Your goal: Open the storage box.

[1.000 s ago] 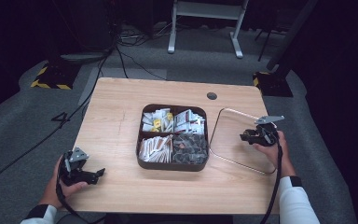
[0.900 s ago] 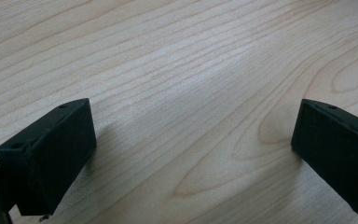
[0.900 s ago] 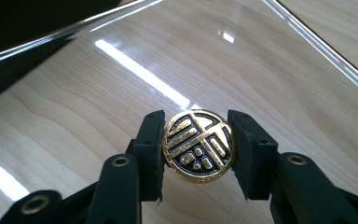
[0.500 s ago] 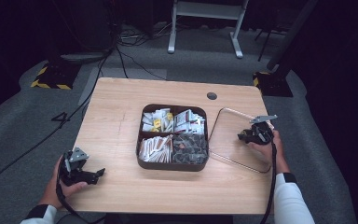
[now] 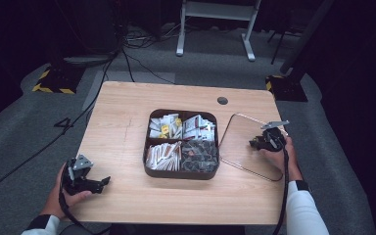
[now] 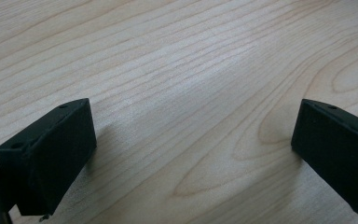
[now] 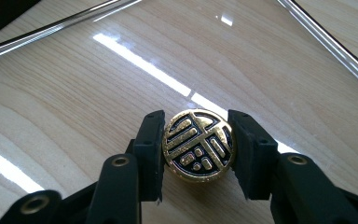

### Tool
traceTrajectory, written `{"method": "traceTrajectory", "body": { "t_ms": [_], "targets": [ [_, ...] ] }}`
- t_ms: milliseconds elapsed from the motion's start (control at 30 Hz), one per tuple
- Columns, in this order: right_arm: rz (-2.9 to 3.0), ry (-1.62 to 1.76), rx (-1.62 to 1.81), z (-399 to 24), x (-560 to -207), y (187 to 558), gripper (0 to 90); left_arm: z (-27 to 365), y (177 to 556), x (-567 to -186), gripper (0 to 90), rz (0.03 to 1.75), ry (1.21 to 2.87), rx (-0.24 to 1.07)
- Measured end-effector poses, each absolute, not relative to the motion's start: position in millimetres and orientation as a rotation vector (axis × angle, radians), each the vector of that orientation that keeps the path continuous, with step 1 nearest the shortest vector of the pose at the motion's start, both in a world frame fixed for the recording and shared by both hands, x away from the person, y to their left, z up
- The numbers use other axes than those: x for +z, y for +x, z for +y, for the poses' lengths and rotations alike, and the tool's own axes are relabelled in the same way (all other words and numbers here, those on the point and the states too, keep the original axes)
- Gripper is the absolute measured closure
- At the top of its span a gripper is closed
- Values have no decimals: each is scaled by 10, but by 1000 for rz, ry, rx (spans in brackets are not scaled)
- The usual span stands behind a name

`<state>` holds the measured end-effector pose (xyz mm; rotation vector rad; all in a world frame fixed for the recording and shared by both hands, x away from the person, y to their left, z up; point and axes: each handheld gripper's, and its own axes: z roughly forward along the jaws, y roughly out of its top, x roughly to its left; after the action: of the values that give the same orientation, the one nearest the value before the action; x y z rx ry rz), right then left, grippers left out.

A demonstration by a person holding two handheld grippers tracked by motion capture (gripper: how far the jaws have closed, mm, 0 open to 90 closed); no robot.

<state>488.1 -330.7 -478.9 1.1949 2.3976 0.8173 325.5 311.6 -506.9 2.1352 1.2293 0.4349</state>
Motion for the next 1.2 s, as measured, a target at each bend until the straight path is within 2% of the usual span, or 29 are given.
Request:
{"method": "traceTrajectory", "body": {
  "t_ms": [133,167,200,333,400,633,733,1200],
  "targets": [
    [2392,1213,834,-3318,-4798,4874,582,3116,3254,-5069,1,1230,2135,437],
    [2396,1213,833,-3317,-4795,4871,559,3117,3254,-5069,1,1229,2136,437],
    [2393,1221,834,-3319,-4788,4869,462,3116,3254,-5069,1,1230,2135,438],
    [2390,1245,868,-3337,-4774,4857,441,3116,3253,-5069,1,1231,2135,438],
    [2378,1267,871,-3345,-4768,4840,380,3116,3253,-5069,1,1231,2134,438],
    [2309,1277,953,-3405,-4663,4765,355,3118,3261,-5067,1,1227,2139,438],
    [2294,1271,979,-3415,-4629,4749,377,3117,3261,-5068,1,1229,2137,438],
    [2311,1151,1083,-3125,-4414,4644,392,3118,3265,-5066,2,1229,2139,440]
  ]
}}
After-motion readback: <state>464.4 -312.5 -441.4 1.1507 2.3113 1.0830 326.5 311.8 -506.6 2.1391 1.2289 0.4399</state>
